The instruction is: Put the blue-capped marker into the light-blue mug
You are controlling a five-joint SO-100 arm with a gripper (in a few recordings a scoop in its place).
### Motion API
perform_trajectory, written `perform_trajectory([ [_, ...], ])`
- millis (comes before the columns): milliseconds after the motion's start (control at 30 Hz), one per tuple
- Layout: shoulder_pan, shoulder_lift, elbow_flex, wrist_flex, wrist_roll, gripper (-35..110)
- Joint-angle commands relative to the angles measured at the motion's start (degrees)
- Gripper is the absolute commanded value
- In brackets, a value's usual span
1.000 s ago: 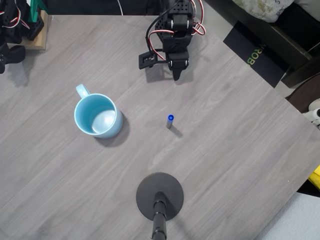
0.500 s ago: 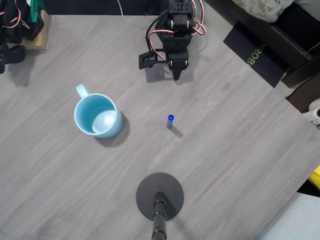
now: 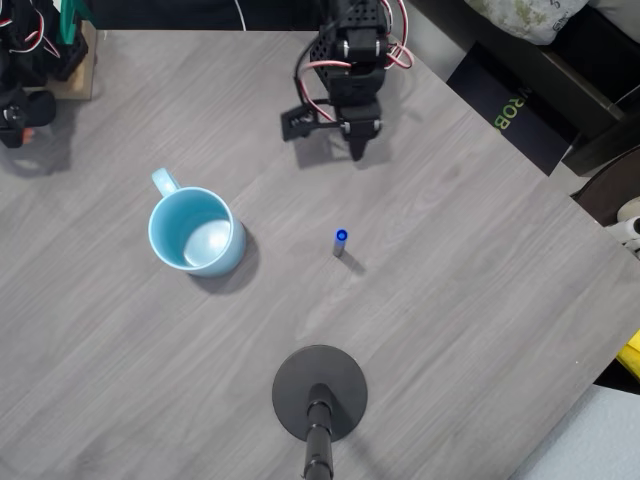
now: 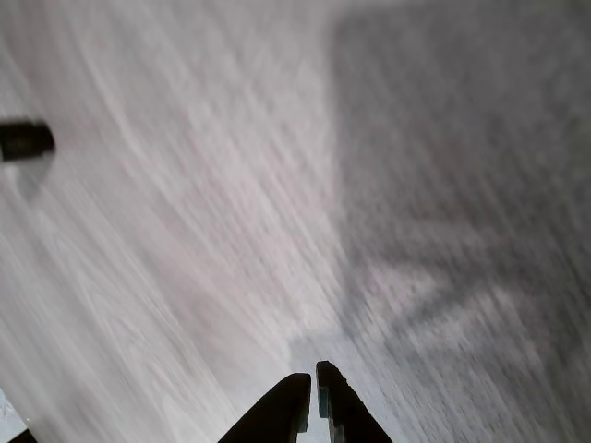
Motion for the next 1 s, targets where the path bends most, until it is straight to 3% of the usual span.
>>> perform_trajectory([
  [0,-3.43,1.58,0.18,0.62,-0.70,0],
  [267,3.25,1.58,0.18,0.70,-0.97,0],
  [467,11.51,1.49,-1.49,-6.86,-33.40,0],
  [567,18.19,1.49,-2.72,-13.27,-61.00,0],
  [967,20.65,1.49,-18.19,-36.56,-83.32,10],
])
